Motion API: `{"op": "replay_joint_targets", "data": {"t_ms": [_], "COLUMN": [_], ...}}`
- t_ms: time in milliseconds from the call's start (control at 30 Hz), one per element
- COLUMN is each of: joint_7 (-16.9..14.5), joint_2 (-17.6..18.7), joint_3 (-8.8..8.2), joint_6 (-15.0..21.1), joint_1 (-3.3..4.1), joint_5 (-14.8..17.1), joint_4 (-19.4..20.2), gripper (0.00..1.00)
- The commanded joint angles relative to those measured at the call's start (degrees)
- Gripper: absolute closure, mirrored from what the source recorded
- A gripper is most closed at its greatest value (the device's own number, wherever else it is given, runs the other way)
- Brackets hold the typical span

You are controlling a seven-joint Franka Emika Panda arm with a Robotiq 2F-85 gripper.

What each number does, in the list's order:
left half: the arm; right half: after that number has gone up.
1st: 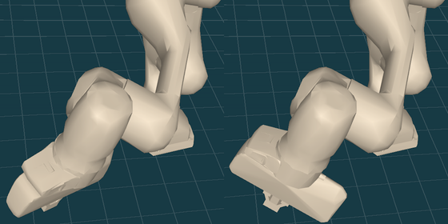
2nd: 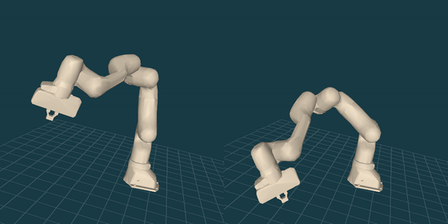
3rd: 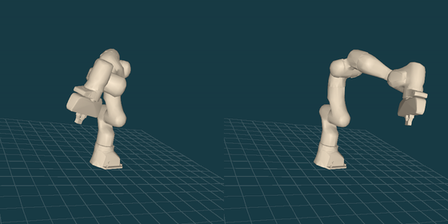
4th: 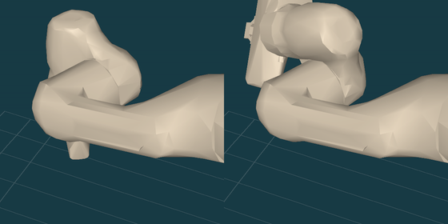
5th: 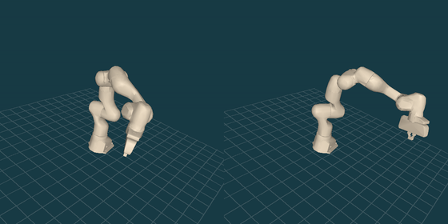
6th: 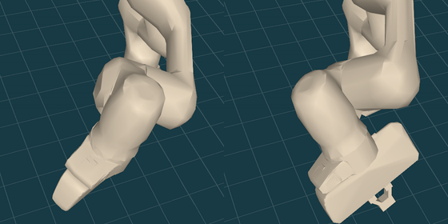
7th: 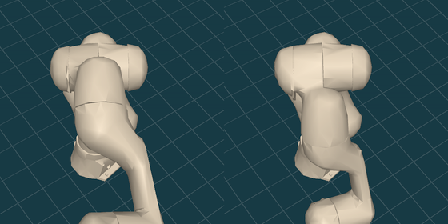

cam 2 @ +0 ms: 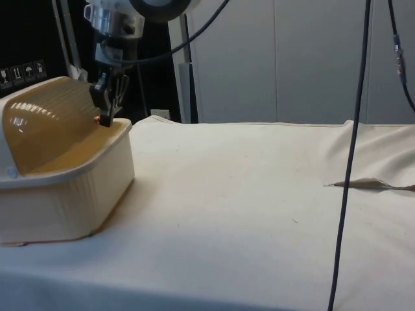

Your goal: Open the lid, then close it.

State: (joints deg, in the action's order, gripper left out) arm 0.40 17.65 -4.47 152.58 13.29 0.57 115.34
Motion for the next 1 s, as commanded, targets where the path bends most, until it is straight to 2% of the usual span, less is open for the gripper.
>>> {"op": "replay_joint_targets", "data": {"t_ms": [0,967], "joint_7": [0.1,0.0], "joint_2": [-0.2,-0.6], "joint_3": [-0.29,-0.4], "joint_6": [-0.6,-0.2], "joint_1": [0.06,0.0], "joint_5": [-0.5,-0.1], "joint_4": [-0.5,-5.1], "gripper": [1.0,1.0]}}
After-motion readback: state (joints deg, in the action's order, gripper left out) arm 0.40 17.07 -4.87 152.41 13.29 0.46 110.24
